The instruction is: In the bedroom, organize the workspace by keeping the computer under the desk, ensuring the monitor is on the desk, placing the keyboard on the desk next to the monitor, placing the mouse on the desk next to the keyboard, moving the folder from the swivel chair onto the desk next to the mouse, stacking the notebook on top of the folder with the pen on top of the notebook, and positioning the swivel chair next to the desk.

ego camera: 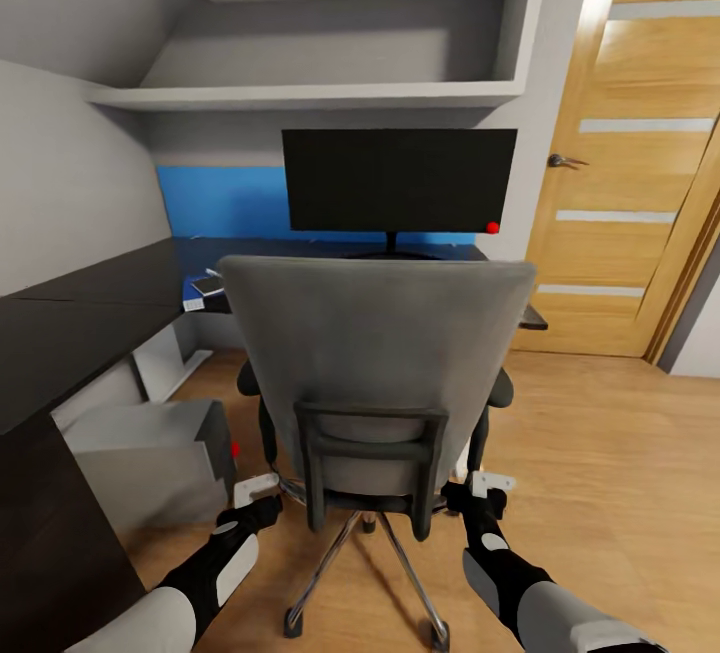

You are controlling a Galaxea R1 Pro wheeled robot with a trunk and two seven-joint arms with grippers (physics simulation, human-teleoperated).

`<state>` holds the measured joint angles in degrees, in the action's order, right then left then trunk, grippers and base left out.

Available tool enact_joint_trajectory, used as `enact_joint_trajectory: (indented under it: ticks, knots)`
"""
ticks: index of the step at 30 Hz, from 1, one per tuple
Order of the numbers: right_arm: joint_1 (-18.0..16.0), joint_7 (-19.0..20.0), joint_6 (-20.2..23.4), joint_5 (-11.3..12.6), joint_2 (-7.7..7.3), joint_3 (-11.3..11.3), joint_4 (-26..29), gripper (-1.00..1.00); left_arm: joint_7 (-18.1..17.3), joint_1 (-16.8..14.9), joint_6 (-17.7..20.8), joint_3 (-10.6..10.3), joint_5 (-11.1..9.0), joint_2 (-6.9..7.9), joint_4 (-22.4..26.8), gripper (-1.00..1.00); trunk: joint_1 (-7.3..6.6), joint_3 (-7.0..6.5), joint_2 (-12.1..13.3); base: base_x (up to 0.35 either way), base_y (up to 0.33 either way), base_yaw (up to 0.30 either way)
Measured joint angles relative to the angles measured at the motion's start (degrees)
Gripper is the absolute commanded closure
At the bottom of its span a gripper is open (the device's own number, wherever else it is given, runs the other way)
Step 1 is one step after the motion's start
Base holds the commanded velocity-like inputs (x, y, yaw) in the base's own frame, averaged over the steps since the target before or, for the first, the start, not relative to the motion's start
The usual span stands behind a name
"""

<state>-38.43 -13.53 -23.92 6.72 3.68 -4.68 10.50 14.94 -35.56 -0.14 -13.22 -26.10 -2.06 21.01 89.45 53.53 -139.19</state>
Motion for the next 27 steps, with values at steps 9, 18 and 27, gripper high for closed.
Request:
enact_joint_trajectory:
  ticks: [9, 18, 27]
  knots:
    - [0.00, 0.05, -0.02, 0.04, 0.00, -0.02, -0.02, -1.00, -0.06, 0.00, 0.03, -0.10, -0.04, -0.06, -0.01, -1.00, 0.01, 0.00, 0.00, 0.303, 0.003, 0.000]
    - [-0.03, 0.22, 0.14, -0.64, 0.02, -0.63, 0.09, -1.00, -0.26, -0.01, 0.06, -0.27, -0.21, -0.09, 0.01, -1.00, 0.03, -0.01, 0.00, 0.029, 0.000, 0.000]
    - [-0.03, 0.22, 0.14, -0.64, -0.01, -0.66, 0.09, -1.00, -0.26, -0.01, 0.06, -0.27, -0.17, -0.09, 0.03, -1.00, 0.07, -0.01, 0.01, -0.250, 0.000, 0.000]
